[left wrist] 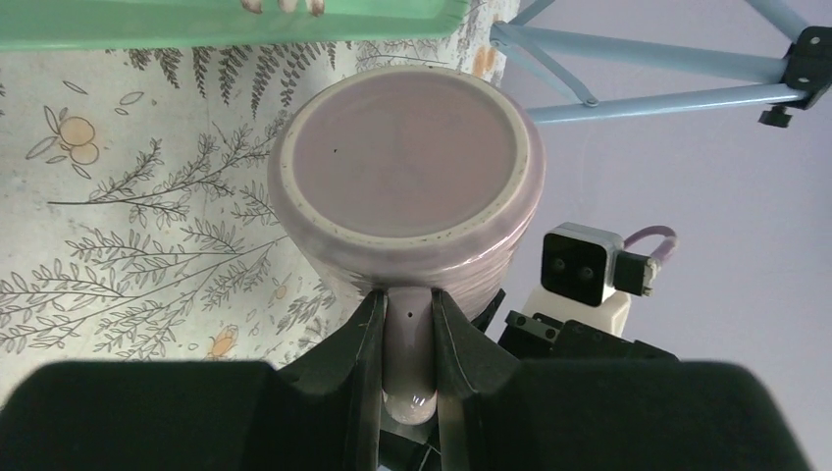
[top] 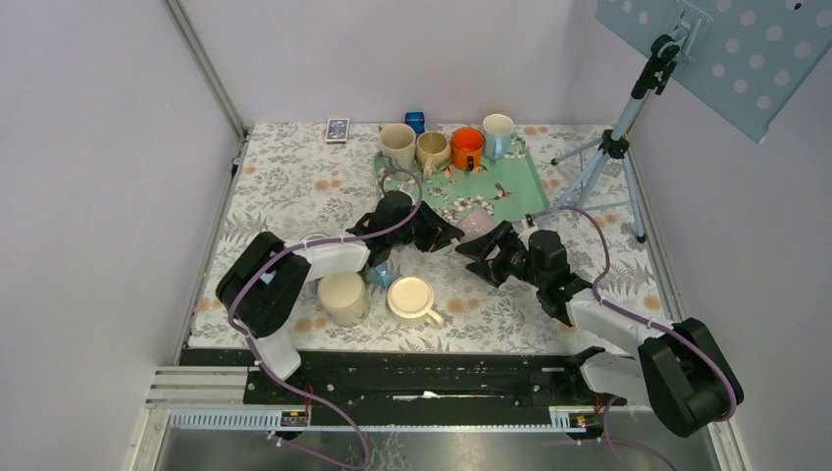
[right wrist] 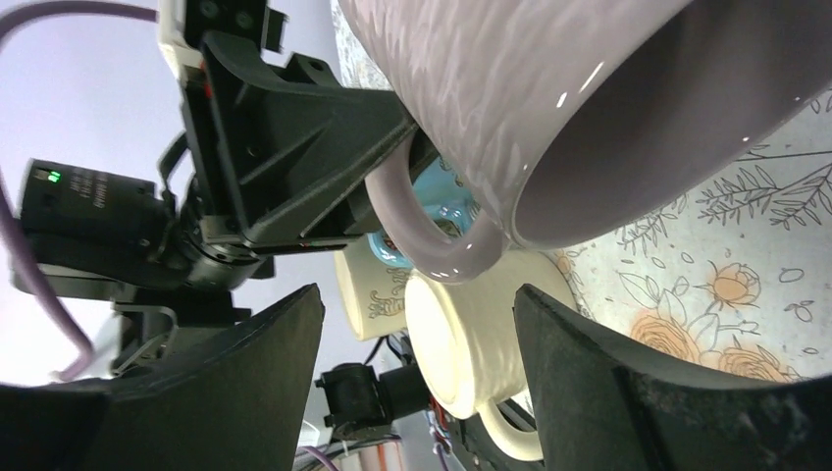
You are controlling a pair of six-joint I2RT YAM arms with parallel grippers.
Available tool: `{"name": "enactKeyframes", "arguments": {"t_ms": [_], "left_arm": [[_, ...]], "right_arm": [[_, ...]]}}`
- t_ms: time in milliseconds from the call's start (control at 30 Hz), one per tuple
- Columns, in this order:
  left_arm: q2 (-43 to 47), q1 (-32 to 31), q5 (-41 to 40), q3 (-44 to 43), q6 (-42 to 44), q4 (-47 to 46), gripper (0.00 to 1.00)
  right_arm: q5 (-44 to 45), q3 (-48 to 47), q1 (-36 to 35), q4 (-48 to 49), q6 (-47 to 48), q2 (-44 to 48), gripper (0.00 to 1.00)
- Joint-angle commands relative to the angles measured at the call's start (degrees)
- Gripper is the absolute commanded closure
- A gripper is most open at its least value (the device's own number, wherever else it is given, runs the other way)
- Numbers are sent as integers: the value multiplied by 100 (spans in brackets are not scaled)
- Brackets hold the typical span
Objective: Turn the mug right side up
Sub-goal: Turn over the cup at the center of the board.
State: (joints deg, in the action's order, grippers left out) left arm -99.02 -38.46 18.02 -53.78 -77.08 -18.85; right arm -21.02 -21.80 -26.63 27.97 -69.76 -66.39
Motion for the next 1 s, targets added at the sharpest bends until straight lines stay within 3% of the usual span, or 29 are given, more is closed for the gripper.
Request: {"name": "enactKeyframes", "arguments": {"t_ms": [0, 367, 767, 833, 967], "left_arm": [[155, 2, 267, 68, -680, -1606, 100], [140, -17, 322, 396, -1218, -2300, 100], [47, -122, 548, 519, -1635, -2787, 100], [50, -131, 607, 522, -1675, -2808, 100], [52, -137, 662, 591, -1791, -2933, 100]], "right_arm": [[326, 91, -60, 776, -591, -47, 23], [544, 146, -59, 1607, -1423, -489, 38], [787, 190, -56, 1984, -1592, -717, 49], [815, 192, -59, 1977, -1594, -717, 52], [827, 182, -60, 1993, -1555, -726, 68]]}}
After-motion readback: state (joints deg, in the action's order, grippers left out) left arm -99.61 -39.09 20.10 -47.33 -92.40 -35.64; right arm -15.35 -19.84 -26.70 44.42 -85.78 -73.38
